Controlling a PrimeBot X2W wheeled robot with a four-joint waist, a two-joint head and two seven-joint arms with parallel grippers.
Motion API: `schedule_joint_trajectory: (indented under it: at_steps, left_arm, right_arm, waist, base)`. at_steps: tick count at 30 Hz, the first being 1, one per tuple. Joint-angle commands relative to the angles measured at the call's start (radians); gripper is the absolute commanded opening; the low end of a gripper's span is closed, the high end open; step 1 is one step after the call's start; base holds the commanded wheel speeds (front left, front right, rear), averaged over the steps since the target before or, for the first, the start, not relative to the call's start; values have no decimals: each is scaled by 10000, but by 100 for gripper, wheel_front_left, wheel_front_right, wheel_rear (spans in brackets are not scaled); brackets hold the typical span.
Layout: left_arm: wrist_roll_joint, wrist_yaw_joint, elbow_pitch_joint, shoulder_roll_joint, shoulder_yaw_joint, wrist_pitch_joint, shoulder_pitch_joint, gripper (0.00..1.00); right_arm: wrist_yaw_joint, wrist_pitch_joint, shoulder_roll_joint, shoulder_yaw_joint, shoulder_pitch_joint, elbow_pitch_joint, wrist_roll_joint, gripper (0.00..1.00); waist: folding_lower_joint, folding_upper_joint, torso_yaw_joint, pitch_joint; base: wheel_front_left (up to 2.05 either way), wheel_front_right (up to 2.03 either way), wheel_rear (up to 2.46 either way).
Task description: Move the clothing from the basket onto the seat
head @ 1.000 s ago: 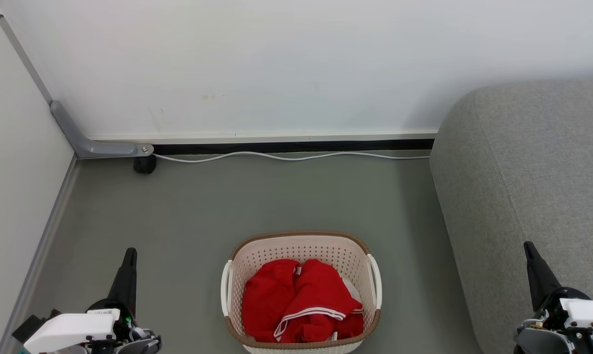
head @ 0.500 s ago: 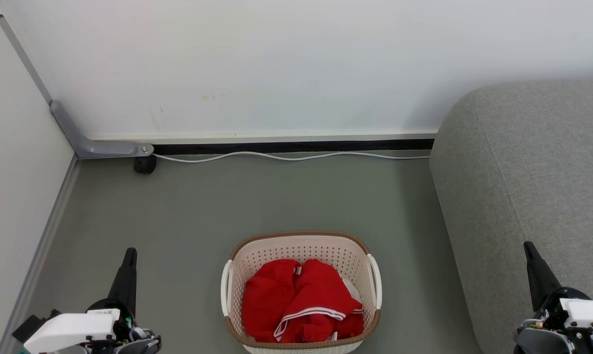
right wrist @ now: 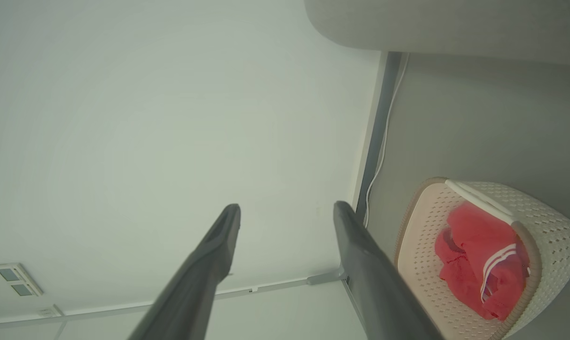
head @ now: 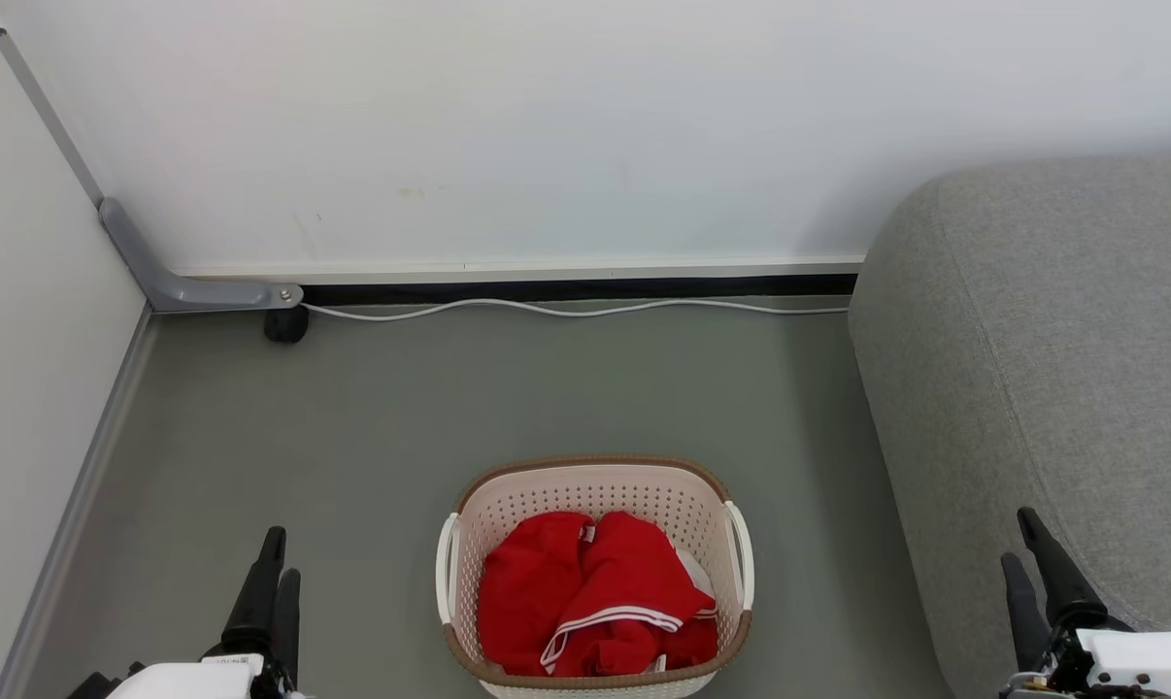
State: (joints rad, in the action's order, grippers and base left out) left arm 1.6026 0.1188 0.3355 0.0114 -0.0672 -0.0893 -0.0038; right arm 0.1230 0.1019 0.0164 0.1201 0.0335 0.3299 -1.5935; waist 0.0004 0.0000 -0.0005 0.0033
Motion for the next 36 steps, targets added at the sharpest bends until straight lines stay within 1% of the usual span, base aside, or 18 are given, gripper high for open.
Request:
schedule_joint_trajectory:
  at_steps: [1, 4, 16, 26, 36]
  left_arm:
    - [-124, 37, -231, 117, 21, 79, -498, 100]
    - [-241, 39, -209, 147, 93, 175, -581, 100]
    - [-1414, 48, -230, 206, 215, 560, -908, 100]
    - [-2671, 55, -237, 208, 254, 853, -1125, 100]
    - [-4066, 62, -223, 298, 492, 1117, -1324, 100]
  right_arm:
    - [32, -117, 197, -50, 463, -297, 127, 100]
    - [33, -223, 260, -162, 545, -306, 213, 100]
    - [38, -694, 648, -822, 985, -214, 858, 100]
    - [42, -988, 806, -1129, 1276, -127, 1779, 100]
    - [46, -1251, 996, -1432, 1528, 8, 2987, 100]
  waist:
    - [9, 0, -2, 6]
    - [-3, 0, -5, 35]
    - [-4, 0, -29, 86]
    - [-4, 0, -44, 125]
    - [-4, 0, -56, 142]
  base:
    - [0, 0, 0]
    - [0, 0, 0]
    - [0, 0, 0]
    - [0, 0, 0]
    - [0, 0, 0]
